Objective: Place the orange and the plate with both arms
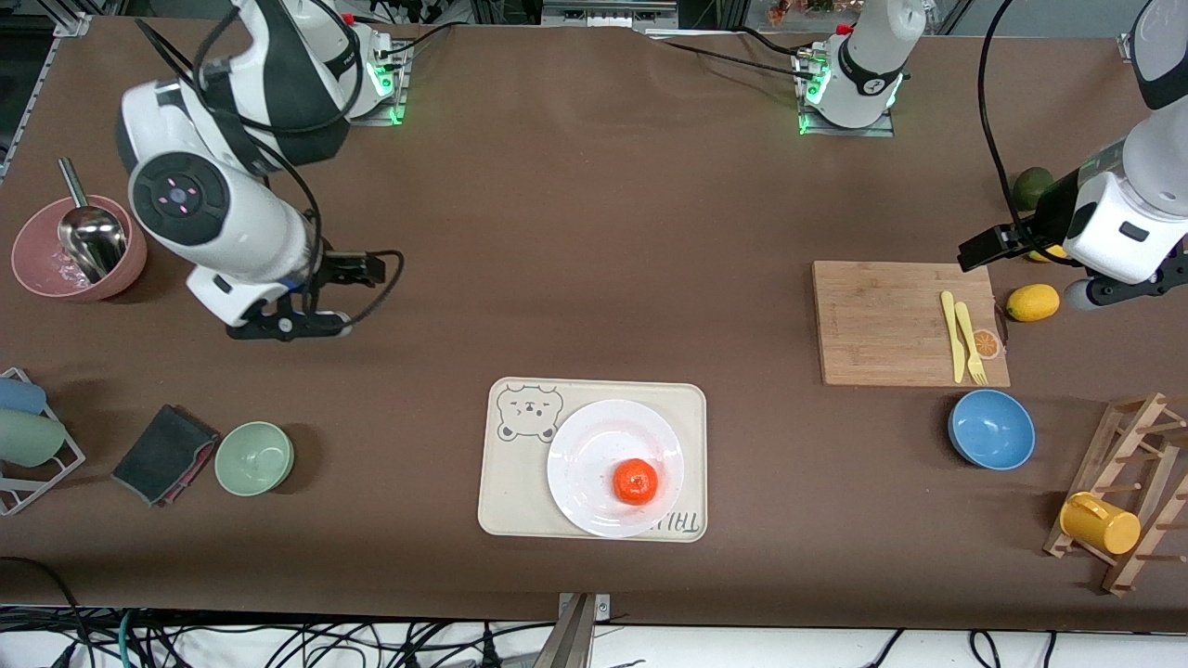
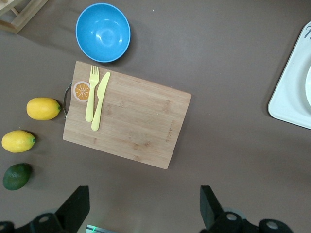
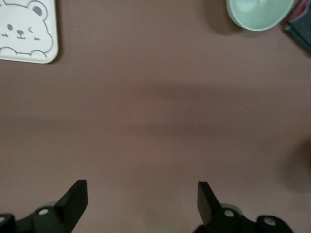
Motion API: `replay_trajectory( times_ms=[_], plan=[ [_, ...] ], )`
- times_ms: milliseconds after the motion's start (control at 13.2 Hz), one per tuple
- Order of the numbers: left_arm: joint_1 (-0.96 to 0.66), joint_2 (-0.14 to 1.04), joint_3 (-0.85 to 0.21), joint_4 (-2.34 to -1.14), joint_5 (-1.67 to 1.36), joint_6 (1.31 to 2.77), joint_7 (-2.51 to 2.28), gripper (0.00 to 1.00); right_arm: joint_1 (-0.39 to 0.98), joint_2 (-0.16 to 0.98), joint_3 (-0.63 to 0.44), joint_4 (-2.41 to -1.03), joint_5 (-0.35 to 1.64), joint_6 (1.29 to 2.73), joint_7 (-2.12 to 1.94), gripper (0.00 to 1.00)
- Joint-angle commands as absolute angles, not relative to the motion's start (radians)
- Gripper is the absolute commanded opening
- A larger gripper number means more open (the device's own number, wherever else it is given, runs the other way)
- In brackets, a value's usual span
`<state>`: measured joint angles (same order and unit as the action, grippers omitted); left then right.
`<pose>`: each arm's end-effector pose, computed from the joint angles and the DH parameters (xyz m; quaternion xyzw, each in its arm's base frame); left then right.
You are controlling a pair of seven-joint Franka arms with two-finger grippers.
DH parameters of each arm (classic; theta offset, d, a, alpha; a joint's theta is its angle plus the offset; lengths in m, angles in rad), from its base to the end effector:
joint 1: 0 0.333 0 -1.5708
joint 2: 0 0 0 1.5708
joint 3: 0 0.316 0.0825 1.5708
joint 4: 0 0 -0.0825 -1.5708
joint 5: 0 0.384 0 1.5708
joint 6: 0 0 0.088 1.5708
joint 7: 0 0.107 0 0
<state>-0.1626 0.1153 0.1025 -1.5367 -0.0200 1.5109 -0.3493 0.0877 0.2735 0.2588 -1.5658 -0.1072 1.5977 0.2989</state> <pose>0.5783 -0.0402 0.5705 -0.9871 -0.1439 0.0696 0.0103 0.5879 0.1840 0.4725 0.9926 0.0307 -0.1040 0.0539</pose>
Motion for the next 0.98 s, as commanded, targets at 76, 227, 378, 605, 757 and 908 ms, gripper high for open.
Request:
replay_trajectory(
  times_ms=[76,227,378,605,757,908],
  plan=[
    [-0.164,0.115,0.107,-1.522,-0.052,1.500,-0.330,1.00,0.084,0.137,0.158,-1.672,-0.049,1.597,0.224,1.00],
    [-0.164,0.115,0.107,-1.523,-0.052,1.500,-0.330,1.00,0.083,0.094,0.077,-1.690,-0.048,1.588,0.119,1.00],
    [-0.166,0.115,0.107,-1.523,-0.052,1.500,-0.331,1.00,0.084,0.074,-0.006,-1.683,-0.049,1.589,0.023,1.00],
    [-0.164,0.115,0.107,-1.522,-0.052,1.500,-0.330,1.00,0.077,0.055,-0.038,-1.666,-0.051,1.598,0.017,1.00],
    [-0.166,0.117,0.107,-1.523,-0.052,1.502,-0.331,1.00,0.066,0.057,-0.040,-1.663,-0.051,1.600,0.020,1.00],
    [-0.166,0.117,0.106,-1.523,-0.052,1.500,-0.331,1.00,0.067,0.058,-0.038,-1.660,-0.049,1.600,0.029,1.00]
  ],
)
